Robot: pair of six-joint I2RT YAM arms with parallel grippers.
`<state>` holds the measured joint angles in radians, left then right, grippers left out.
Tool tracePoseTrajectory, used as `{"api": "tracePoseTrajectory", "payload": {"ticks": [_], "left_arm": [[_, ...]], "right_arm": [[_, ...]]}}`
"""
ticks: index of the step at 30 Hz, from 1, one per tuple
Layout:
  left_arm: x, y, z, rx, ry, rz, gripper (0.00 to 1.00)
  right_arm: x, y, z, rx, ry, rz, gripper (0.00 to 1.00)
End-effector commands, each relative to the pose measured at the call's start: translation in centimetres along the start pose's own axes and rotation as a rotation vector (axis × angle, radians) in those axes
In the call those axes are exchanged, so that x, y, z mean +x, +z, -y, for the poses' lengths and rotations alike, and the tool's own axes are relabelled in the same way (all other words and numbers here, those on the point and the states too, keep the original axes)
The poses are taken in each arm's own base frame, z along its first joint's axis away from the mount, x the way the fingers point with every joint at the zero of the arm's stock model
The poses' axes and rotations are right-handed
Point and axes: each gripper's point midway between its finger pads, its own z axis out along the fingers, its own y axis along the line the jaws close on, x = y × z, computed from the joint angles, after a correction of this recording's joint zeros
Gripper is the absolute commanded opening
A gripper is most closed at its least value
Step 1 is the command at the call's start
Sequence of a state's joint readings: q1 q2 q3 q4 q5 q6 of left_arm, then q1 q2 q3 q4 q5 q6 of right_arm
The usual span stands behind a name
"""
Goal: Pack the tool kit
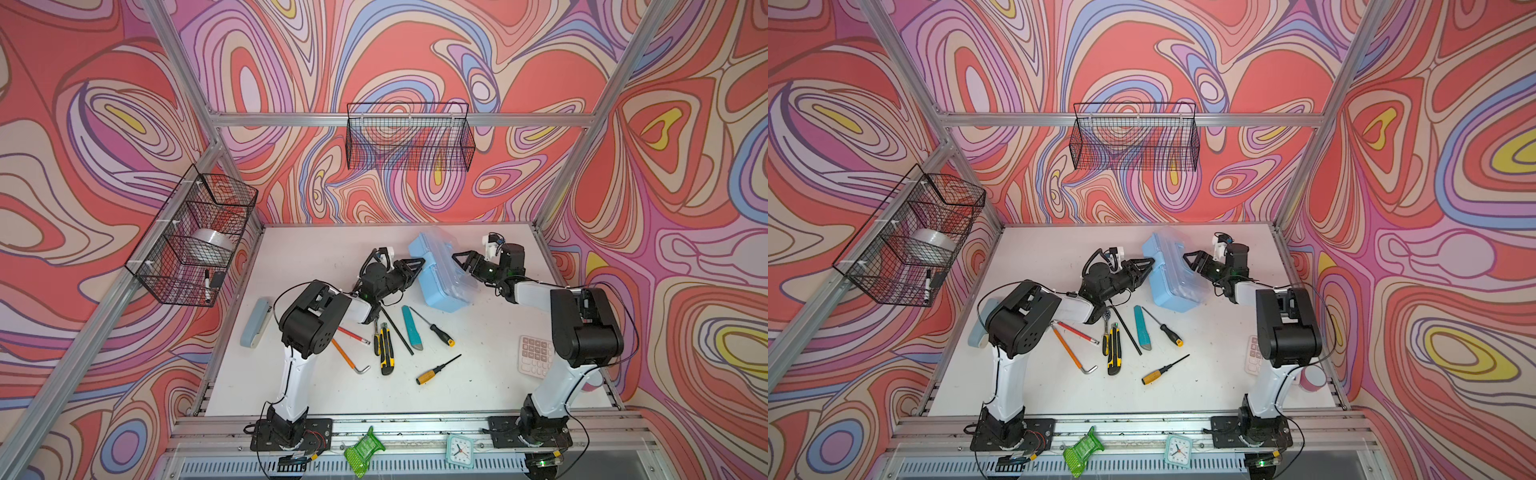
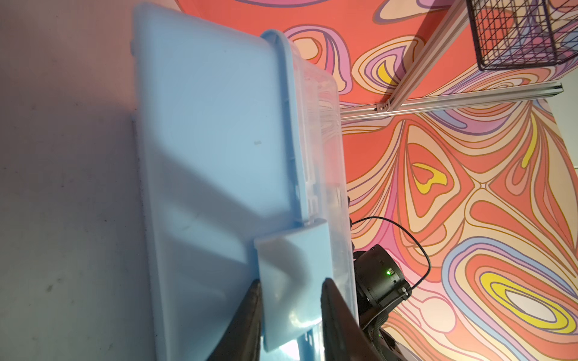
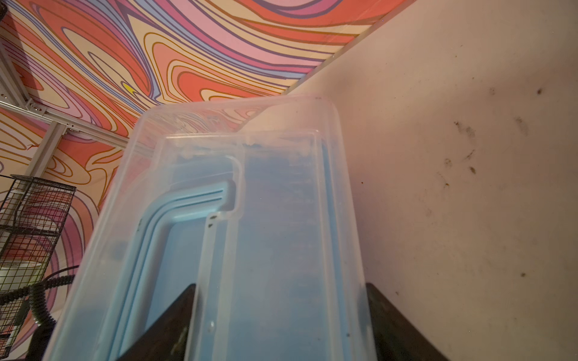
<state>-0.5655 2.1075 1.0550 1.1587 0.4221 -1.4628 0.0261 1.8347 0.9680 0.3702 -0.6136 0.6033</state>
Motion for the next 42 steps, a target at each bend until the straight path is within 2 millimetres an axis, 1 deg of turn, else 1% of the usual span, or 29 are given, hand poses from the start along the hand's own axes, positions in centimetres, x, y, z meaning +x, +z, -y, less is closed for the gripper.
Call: {"api": "tracePoseTrajectory", "payload": {"ticks": [1,8,15,18,23,27,30,36,42], "left_arm": [[1.4,-0.6,12.5,0.342,0.149,-0.041,0.32],[1.3,-1.0,13.6,0.361,0.163,-0.031,0.32],[1.0,-1.3,13.2,0.347,0.159,-0.011,0.32],[0.7,-1.5,13.7,0.355,0.170,0.001,0.29],[0.9,-1.0,14.2,0.373,0.162,-0.021,0.23],[0.8,-0.6,14.4,0.382,0.160,-0.026,0.23],[0.9,-0.7,14.2,0.375,0.159,-0.023,0.27],[0.3,-1.6,12.7,0.331,0.140,0.011,0.46],[-0.1,-1.9,11.7,0.240,0.162,0.013,0.50]], "right_arm": [[9.5,0.0,6.1,0.187,0.125,-0.270,0.56],[9.1,-0.2,6.2,0.186,0.124,-0.262,0.55],[9.0,-0.3,6.1,0.180,0.126,-0.260,0.54],[9.0,-0.3,6.1,0.175,0.126,-0.259,0.54],[9.1,-0.2,6.2,0.170,0.133,-0.258,0.54],[9.0,-0.2,6.0,0.166,0.134,-0.256,0.54],[8.9,-0.2,6.1,0.169,0.134,-0.255,0.54],[8.9,-0.2,6.0,0.165,0.134,-0.254,0.54],[8.5,-0.2,5.5,0.147,0.133,-0.245,0.54]]}}
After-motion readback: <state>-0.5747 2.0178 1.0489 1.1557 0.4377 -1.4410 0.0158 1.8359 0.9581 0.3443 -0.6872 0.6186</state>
